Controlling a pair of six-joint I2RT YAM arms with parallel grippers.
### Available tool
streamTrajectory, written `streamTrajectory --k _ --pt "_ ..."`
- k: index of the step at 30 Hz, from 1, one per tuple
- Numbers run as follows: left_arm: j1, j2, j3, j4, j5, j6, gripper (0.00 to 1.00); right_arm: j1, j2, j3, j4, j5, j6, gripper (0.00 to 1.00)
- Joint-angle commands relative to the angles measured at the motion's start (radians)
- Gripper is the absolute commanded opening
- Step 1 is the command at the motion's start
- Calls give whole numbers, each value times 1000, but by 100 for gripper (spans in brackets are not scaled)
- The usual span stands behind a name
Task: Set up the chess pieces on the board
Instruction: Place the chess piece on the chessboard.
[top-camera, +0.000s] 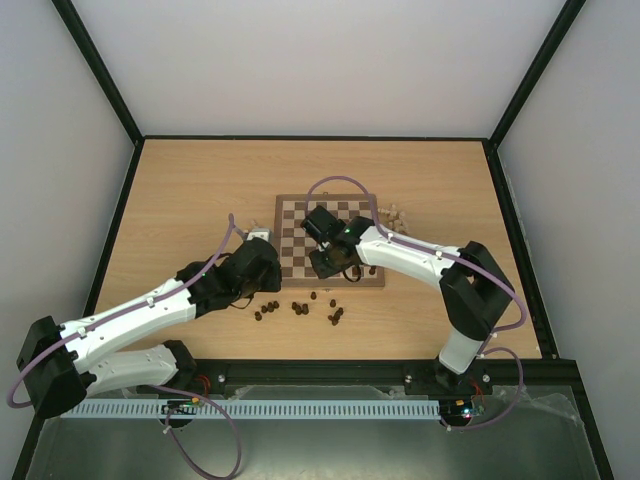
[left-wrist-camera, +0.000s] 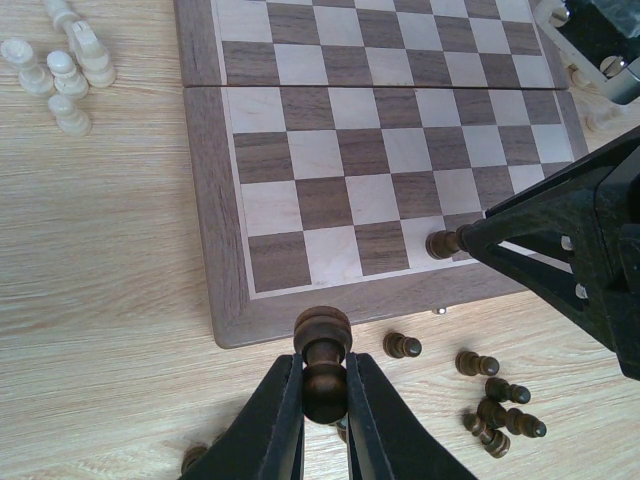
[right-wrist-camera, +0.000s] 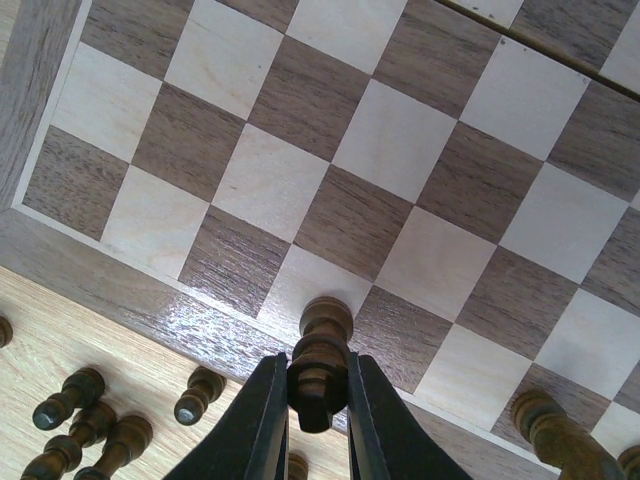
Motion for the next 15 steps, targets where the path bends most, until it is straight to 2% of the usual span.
streamTrajectory --k 1,15 --pt "5 1 7 0 -1 14 6 8 29 24 -42 -17 -16 12" --pt "10 15 13 4 1 19 6 10 44 33 -37 -37 -27 13"
